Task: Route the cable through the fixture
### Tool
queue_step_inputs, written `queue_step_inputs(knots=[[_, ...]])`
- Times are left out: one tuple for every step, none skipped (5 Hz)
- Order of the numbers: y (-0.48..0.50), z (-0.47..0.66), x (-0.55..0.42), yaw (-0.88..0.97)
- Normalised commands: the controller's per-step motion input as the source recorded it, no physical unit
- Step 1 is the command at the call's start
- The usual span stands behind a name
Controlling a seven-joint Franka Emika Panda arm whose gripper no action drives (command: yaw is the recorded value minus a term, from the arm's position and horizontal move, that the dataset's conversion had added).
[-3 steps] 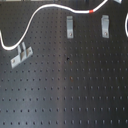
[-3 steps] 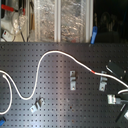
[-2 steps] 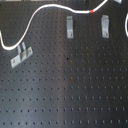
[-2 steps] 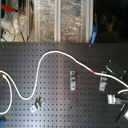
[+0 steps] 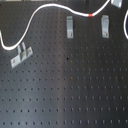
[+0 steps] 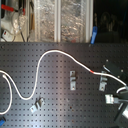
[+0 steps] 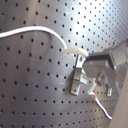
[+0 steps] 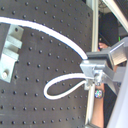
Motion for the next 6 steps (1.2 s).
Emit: queue_step_inputs(knots=[[0.102,0.14,-0.614,-0.02],[0.074,0.19,-0.725,0.0],[0.03,0.27,-0.68,-0.22],[0.057,0.3,-0.669,-0.29],[0.183,0.2,-0.318,-0.04],[0.116,0.0,-0.002,-0.08]])
